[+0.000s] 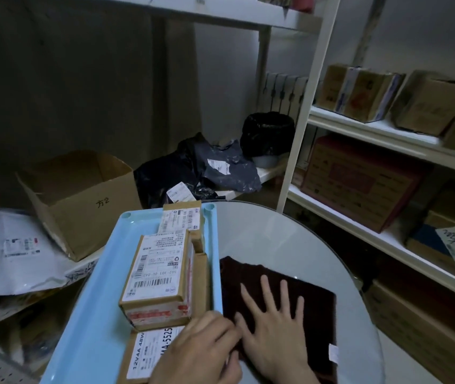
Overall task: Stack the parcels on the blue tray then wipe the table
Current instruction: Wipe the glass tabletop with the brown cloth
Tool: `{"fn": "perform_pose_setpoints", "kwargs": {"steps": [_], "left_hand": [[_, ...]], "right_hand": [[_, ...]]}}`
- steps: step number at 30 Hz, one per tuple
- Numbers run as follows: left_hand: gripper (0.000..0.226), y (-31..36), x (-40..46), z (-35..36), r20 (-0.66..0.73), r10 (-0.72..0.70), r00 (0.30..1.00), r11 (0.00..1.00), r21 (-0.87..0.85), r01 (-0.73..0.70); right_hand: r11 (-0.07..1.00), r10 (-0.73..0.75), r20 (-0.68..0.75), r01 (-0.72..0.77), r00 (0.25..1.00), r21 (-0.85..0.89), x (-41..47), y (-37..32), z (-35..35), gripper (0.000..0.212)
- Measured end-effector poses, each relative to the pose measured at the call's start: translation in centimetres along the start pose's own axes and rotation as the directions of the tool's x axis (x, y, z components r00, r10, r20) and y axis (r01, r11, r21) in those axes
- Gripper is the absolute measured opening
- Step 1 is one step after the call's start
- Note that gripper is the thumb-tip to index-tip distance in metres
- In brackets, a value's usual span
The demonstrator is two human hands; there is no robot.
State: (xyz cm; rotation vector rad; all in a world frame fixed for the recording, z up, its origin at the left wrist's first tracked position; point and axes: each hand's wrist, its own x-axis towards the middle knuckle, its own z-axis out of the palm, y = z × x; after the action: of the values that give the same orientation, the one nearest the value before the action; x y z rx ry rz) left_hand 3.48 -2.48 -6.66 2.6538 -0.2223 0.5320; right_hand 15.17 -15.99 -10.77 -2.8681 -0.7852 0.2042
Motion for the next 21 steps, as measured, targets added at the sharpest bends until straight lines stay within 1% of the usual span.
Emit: {"fn": "perform_pose_setpoints", "kwargs": {"steps": [2,3,5,7,8,10,12,15,18,21], "left_hand": [[0.031,-0.3,0.0,0.2,0.01,0.004,1.0,1.0,-0.023,-0.004],[0.032,-0.5,0.0,0.3,0.002,0.006,1.0,1.0,-0.029,-0.006],[0.031,-0.6,0.1,0.3,-0.032,0.01,0.999,0.999,-0.038,-0.011],[0.028,-0.3,0.2,0.3,-0.064,-0.01,0.998,0.997,-0.076,0.005],[0.028,-0.2,0.3,0.3,-0.07,-0.019,0.997,0.997,-0.081,0.014],[0.031,0.0,0.4,0.2,-0.053,-0.047,0.997,0.996,-0.084,0.043],[0.033,0.1,0.3,-0.1,-0.028,-0.076,0.997,0.992,-0.107,0.073],[0.035,0.4,0.2,-0.6,0.017,-0.11,0.994,0.99,-0.092,0.111],[0.031,0.4,0.0,-0.5,0.005,-0.136,0.991,0.986,-0.092,0.136],[0.022,1.0,0.1,-1.0,0.022,-0.12,0.993,0.989,-0.079,0.121]], "right_hand": [[0.998,-0.059,-0.059,0.059,0.996,-0.005,-1.1,1.0,0.7,0.06],[0.999,-0.048,-0.058,0.048,0.997,-0.007,-1.1,1.9,0.8,0.06],[0.999,0.038,-0.084,-0.039,0.996,-0.015,0.2,3.7,-0.2,0.059],[0.993,0.117,-0.05,-0.118,0.992,-0.016,3.3,5.0,-1.1,0.058],[0.989,0.144,-0.033,-0.144,0.989,-0.011,5.1,4.9,-1.5,0.058],[0.99,0.142,0.002,-0.142,0.99,-0.023,8.2,3.2,-1.9,0.058],[0.997,0.068,0.033,-0.066,0.997,-0.038,10.0,0.2,-1.7,0.058],[0.99,-0.11,0.046,0.114,0.993,-0.086,9.8,-2.8,-0.6,0.058],[0.967,-0.209,0.079,0.218,0.975,-0.129,7.4,-2.4,-0.1,0.058],[0.959,-0.251,0.065,0.258,0.966,-0.116,3.6,-0.7,-0.4,0.057]]}}
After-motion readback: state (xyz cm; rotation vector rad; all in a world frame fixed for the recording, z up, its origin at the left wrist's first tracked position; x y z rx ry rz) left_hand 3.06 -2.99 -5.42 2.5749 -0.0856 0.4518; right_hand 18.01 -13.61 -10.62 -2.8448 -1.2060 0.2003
